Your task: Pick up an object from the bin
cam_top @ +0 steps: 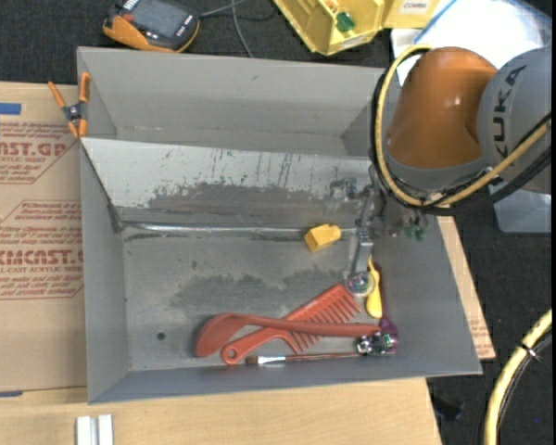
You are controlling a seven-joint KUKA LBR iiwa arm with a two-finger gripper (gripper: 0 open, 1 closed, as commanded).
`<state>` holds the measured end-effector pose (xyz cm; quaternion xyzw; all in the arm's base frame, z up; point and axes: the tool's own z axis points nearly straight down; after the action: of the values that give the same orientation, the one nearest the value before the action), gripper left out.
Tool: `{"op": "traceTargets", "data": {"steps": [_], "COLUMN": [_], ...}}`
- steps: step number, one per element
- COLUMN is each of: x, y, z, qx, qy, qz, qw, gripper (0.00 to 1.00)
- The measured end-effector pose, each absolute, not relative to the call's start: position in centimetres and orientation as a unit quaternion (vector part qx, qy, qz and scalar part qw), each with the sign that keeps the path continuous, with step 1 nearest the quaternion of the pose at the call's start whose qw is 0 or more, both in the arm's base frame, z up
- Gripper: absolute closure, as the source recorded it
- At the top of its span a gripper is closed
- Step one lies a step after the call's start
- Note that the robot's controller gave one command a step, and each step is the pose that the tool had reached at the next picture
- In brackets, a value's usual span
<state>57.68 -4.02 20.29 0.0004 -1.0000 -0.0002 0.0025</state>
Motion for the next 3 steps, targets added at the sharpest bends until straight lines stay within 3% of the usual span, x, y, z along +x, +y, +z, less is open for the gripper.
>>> {"op": "traceTargets", "data": {"steps": [1,2,3], "x": [57.8,51.7,50.1], "y": [-4.0,-5.0,-6.1], "z": [20.8,8.7,14.4], "qx": [0.001,0.097,0.113], "qy": [-1.000,-0.995,-0.994], "qz": [0.000,0.000,0.001], "qw": [-0.001,-0.001,-0.008], "gripper": [0.00,0.00,0.00]}}
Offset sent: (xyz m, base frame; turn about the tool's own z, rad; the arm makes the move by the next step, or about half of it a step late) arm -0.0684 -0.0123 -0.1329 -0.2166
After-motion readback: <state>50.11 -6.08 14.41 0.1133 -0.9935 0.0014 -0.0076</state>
